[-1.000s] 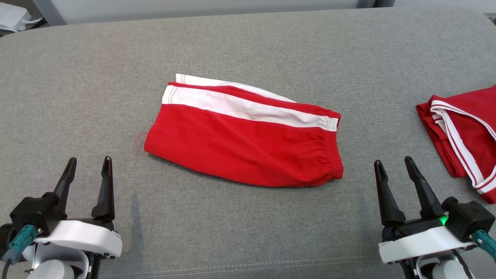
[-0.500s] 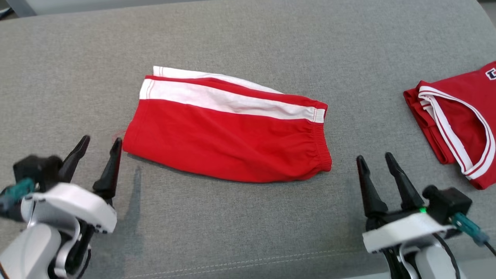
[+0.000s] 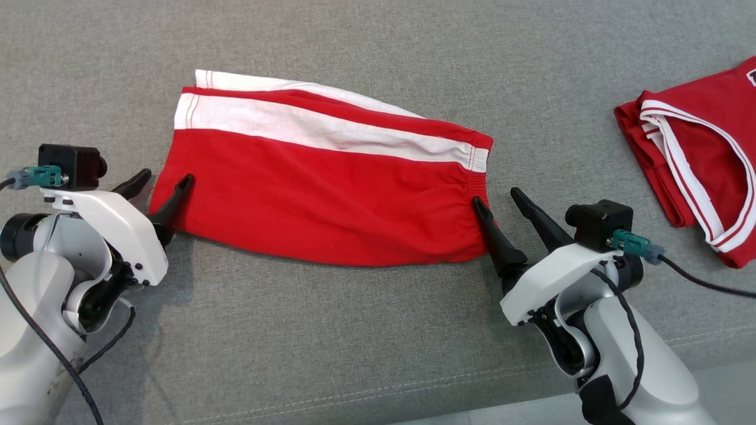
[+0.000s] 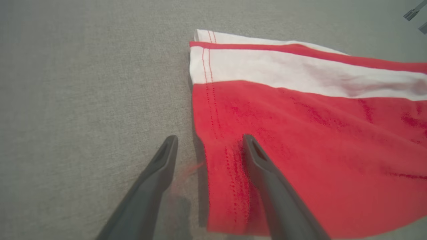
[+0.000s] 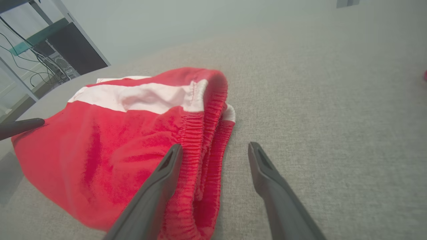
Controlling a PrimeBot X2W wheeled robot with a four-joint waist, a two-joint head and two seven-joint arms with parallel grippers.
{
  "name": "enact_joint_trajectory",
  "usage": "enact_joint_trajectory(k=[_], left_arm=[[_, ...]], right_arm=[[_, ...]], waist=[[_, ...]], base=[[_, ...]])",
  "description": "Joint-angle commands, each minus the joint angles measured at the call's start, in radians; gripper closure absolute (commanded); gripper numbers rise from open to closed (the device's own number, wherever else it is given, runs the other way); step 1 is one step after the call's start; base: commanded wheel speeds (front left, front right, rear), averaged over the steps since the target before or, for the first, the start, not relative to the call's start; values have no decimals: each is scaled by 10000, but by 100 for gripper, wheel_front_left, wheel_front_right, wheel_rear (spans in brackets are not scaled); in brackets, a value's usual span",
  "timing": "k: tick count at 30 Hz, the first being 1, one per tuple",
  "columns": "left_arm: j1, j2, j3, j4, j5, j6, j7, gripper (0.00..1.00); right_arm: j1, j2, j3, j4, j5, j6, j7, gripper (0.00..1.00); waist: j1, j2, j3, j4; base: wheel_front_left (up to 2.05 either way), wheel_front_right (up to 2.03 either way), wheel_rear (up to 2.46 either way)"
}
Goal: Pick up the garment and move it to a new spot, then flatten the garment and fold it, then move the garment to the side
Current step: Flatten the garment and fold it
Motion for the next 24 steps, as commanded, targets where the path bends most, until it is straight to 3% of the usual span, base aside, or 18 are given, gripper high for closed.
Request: enact_joint_trajectory(k=[1, 12, 13, 14, 16, 17, 24], left_arm=[[-462, 409, 350, -33, -30, -93, 51, 0], [-1239, -156, -153, 1747, -537, -730, 1164, 0], [-1261, -201, -186, 1784, -678, -778, 1330, 18], [-1287, -212, -253, 1810, -766, -816, 1490, 53], [-1298, -272, -258, 1841, -1079, -869, 1682, 100], [-1278, -293, -296, 1868, -1247, -886, 1872, 100], [-1058, -324, -444, 1095, -2293, -922, 2085, 100]], right_arm=[[-133, 58, 188, -91, 102, 2, 130, 0], [-897, 61, 889, 821, 829, 2, 1080, 0], [-942, 61, 937, 827, 960, 2, 1156, 0], [-995, 61, 1003, 848, 1050, 2, 1262, 38], [-1076, 61, 1108, 829, 1316, 2, 1440, 94], [-1112, 61, 1145, 825, 1440, 2, 1523, 100], [-1173, -170, 1084, 625, 2296, 2, 2051, 100]], waist=[[0, 0, 59, -5], [0, 0, 220, 24], [0, 0, 219, 29], [0, 0, 216, 34], [0, 0, 214, 42], [0, 0, 207, 40], [0, 0, 74, 187]], base=[[0, 0, 0], [0, 0, 0], [0, 0, 0], [0, 0, 0], [0, 0, 0], [0, 0, 0], [0, 0, 0]])
